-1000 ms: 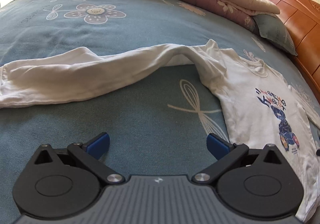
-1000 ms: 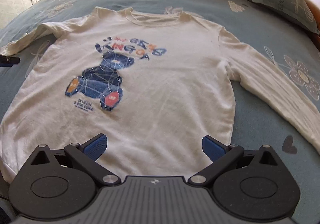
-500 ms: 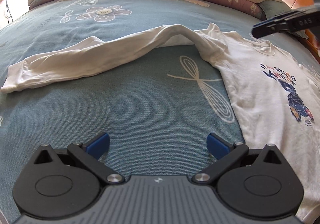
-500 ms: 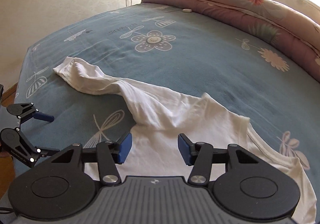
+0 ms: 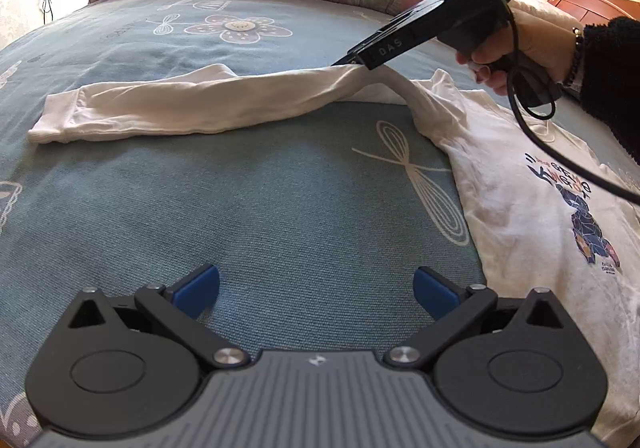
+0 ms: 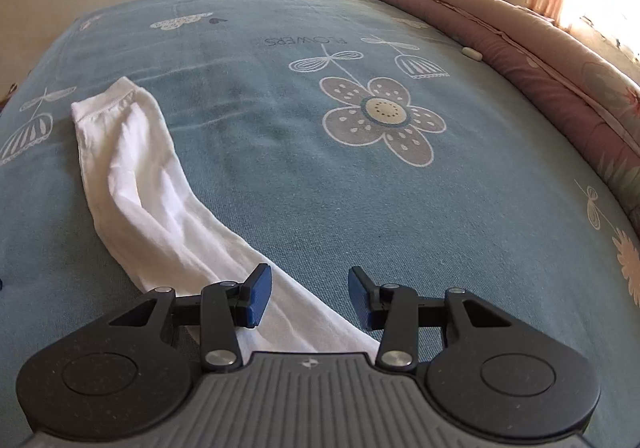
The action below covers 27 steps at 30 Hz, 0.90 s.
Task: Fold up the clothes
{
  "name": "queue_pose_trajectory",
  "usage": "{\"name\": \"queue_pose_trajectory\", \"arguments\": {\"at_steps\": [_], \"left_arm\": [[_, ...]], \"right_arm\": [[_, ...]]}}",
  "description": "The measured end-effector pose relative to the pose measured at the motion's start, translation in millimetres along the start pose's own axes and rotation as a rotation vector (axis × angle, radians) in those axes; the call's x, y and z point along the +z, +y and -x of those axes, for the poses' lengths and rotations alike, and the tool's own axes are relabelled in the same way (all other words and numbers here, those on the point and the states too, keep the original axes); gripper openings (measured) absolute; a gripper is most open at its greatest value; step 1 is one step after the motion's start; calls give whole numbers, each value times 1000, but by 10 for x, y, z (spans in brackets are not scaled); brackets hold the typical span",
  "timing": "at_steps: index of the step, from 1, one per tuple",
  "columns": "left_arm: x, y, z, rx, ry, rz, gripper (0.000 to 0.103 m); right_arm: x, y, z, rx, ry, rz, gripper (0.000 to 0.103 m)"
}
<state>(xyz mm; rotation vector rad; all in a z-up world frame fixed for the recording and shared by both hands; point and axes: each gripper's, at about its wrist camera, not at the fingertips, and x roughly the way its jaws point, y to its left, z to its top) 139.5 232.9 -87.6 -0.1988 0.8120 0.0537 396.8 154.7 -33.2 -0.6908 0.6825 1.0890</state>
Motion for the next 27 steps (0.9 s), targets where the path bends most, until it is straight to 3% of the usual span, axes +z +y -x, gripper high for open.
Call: {"name": "queue_pose_trajectory", "arguments": {"at_steps": [4,7,9,10,11,12,16,18,24,27], "left_arm": [[-24,7,4,-4,-18,-1,102],[-37,0,-1,-3,-27,-10,102],[-43,-3,-4,-4,-30,-16,102],[-49,0,-4,-5,-33,-17,102],[-57,4,0,-8,-36,-15,102],[-59,9,1,-10,-38,-11,102],[-60,28,8,-17,-41,2,102],[-55,34,9,-19,-40,4,102],[-64,45,15,-25,-51,1,102],[-71,51,19,-30,-57,-2,102]], "right_arm": [[4,105,-121,26,40,98,49],[8,96,-141,71,51,95,44],[11,95,-149,99,58,95,23],[16,113,-139,103,60,103,19],[28,131,-138,91,61,112,8],[54,139,-141,71,58,116,6],[180,18,-117,-68,-26,22,6],[220,-85,-143,-94,-36,-61,8],[203,-35,127,-89,-112,-95,28],[120,12,340,-97,-118,-97,28]]}}
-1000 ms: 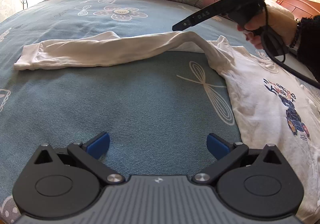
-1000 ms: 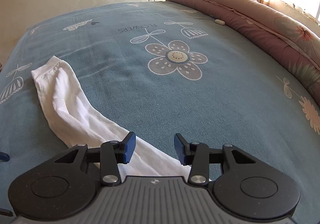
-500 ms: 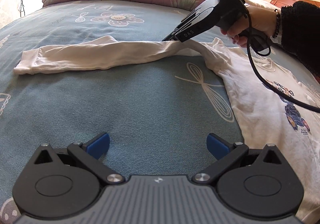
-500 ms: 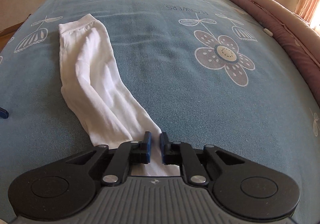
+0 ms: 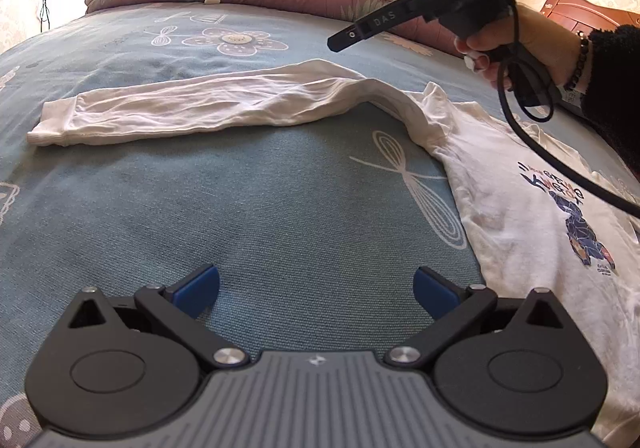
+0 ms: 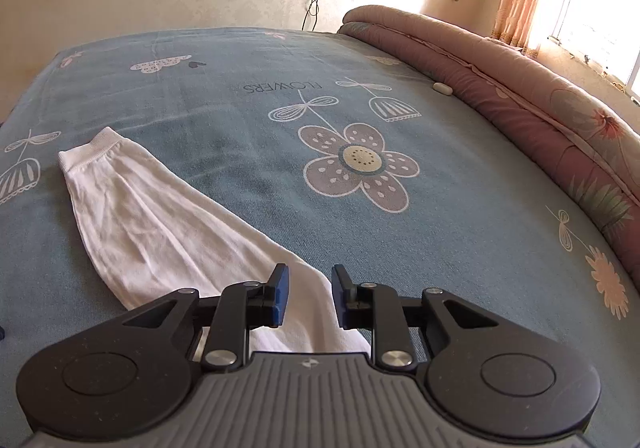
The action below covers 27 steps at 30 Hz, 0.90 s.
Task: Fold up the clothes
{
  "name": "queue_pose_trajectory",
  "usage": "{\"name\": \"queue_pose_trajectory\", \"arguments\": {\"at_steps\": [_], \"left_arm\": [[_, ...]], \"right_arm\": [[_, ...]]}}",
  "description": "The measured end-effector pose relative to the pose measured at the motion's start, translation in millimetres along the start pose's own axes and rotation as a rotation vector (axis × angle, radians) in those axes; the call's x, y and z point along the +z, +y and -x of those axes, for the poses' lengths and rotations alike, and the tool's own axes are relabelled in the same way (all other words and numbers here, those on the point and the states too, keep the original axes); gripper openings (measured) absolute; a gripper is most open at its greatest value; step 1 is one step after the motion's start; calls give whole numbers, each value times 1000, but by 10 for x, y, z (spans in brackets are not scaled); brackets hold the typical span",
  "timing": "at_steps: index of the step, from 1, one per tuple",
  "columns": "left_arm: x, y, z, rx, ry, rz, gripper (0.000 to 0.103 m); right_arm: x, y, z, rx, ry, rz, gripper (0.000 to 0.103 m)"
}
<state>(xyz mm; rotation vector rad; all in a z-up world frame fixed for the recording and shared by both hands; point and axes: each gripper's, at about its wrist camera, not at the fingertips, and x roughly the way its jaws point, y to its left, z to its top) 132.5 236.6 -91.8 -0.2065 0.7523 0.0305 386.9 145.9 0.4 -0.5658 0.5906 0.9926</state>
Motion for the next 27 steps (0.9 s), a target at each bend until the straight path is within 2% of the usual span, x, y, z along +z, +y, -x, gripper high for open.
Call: {"name": "queue_pose_trajectory", "arguments": {"at_steps": [3,6,10,14,18,23,25,27], "left_arm": [[-5,12,5,-8,-6,-1,102],[-7,17,6,-10,-12,5,102],[-3,26,12,-13,-10,8,102],[13,130,35,-62,-14,46,102],[88,369,53,-157,-3,162,102],[249,711,49,-112,-37,301,102],[301,991,1,-130,-74,428,102],[339,1308,-74,-176,-118,594,102]], "right_arm": [[-161,-72,199,-6,11,-44,28],[-378,-100,335,36,34,-110,28],[-630,71,530,39,41,-131,28],[-890,239,765,59,60,-176,29],[-1217,402,1061,35,85,-199,37],[-1657,488,1430,-24,134,-278,48],[-1839,501,1564,-28,146,-343,49],[-2017,532,1685,-41,154,-403,55]]}}
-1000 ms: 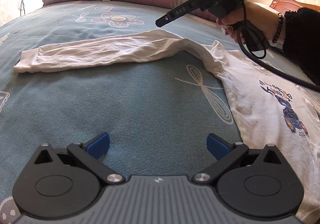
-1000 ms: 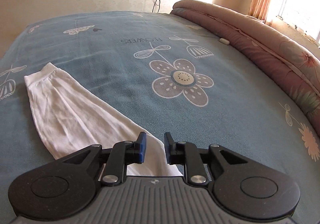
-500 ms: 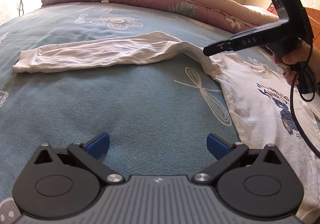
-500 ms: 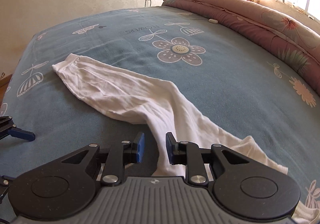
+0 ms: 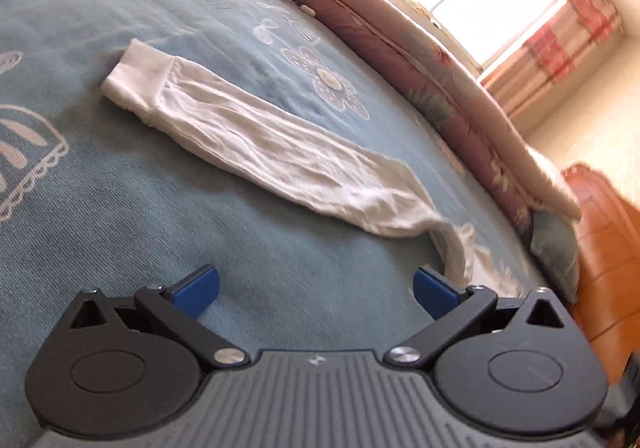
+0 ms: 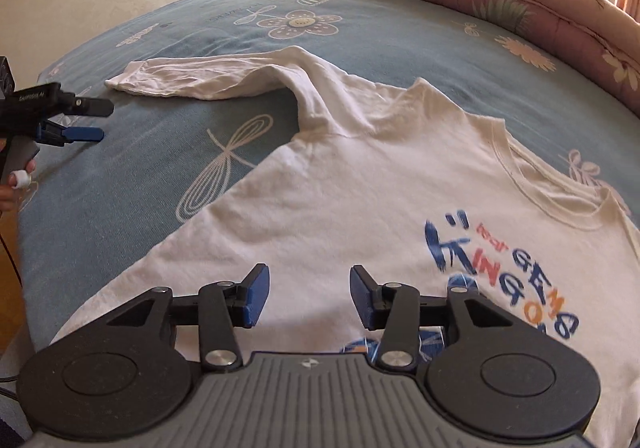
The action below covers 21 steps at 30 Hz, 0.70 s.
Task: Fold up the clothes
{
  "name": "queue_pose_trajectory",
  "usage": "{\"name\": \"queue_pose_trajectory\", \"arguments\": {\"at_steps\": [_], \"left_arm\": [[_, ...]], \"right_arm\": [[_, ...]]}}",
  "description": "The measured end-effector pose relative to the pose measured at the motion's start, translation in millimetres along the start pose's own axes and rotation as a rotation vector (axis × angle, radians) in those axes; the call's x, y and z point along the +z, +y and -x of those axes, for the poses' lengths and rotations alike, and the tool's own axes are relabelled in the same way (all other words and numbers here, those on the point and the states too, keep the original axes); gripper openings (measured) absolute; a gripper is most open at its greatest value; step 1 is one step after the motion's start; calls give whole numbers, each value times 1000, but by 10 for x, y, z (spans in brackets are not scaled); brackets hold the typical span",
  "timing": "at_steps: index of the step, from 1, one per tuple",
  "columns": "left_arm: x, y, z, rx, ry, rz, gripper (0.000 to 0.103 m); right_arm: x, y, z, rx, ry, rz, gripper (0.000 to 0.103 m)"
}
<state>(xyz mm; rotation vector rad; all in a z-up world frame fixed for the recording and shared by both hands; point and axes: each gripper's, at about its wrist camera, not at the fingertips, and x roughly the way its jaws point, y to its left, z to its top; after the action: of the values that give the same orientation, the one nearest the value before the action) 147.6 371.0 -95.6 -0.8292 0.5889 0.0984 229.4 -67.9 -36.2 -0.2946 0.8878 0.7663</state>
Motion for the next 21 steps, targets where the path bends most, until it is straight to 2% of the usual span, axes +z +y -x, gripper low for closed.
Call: {"name": "queue_pose_trajectory", "arguments": {"at_steps": [3,6,9,12,15,18,20,21], "left_arm": [[230,315,-51,-64,-76,204,102],[377,420,-96,-54,-140,278,102],[470,415,-183,3,-166,277,102],[572,402,-274,56,-187,216,100],[683,475,-337,41,-210,219,99],[770,559,-360,70,-250,243,88],[818,628,-359,106,-279,268,64],[824,697,-354,109,-295,296,58]], "right_arm": [[-259,-55,97,0,16,-86,56],[-425,-95,211,12,-6,-156,58],[-452,-122,278,2,-17,-178,58],[-467,-141,333,-8,-28,-190,60],[-479,-143,358,-12,-38,-191,63],[-531,-149,341,-12,-30,-204,63],[-576,-151,333,-16,-27,-211,63],[-597,-155,335,-17,-29,-216,63]]}}
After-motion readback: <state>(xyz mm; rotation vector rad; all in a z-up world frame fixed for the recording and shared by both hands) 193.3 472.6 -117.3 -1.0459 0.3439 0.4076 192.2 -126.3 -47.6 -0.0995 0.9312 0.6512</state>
